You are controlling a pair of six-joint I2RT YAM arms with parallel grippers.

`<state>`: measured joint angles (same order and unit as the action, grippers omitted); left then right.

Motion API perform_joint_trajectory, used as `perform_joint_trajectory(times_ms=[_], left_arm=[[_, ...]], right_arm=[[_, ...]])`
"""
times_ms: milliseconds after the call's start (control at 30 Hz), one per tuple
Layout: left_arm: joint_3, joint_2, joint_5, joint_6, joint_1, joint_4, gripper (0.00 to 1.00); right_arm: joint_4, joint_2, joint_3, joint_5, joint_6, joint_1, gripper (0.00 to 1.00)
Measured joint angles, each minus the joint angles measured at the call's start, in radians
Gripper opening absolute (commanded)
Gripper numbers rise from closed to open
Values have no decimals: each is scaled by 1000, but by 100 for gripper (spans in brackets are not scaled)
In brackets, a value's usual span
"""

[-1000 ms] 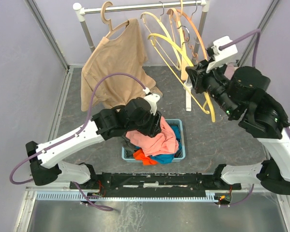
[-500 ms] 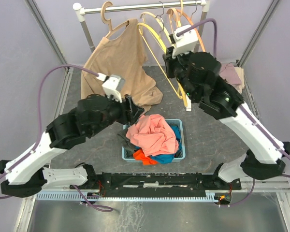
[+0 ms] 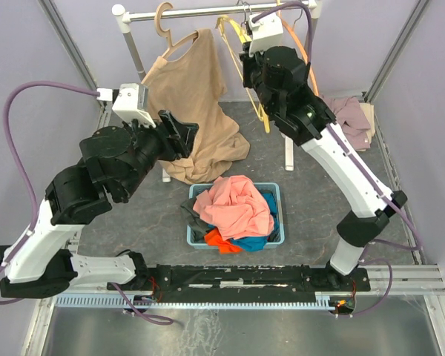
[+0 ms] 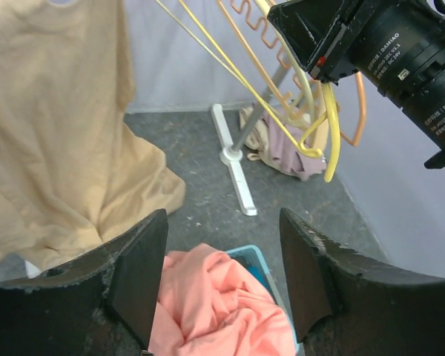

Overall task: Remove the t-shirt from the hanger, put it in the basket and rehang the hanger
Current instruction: Place the hanger on the clothesline.

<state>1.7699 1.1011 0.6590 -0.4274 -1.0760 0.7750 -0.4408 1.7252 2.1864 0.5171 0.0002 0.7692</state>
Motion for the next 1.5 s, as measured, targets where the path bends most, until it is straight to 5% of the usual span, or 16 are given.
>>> perform_joint_trajectory(times_ms=[267,867,1133,1500], left_arm=[[117,13,90,93,0,23,83],[160,-10,143,146,0,43,89],[160,-23,203,177,0,32,94],[170,-5,279,247,0,7,99]], right_arm=[[31,129,145,-53,3,-42,1],[81,276,204,-128,92,-99,1],[97,271,164,-143,140,-102,36],[77,155,71,-183,160,-102,47]])
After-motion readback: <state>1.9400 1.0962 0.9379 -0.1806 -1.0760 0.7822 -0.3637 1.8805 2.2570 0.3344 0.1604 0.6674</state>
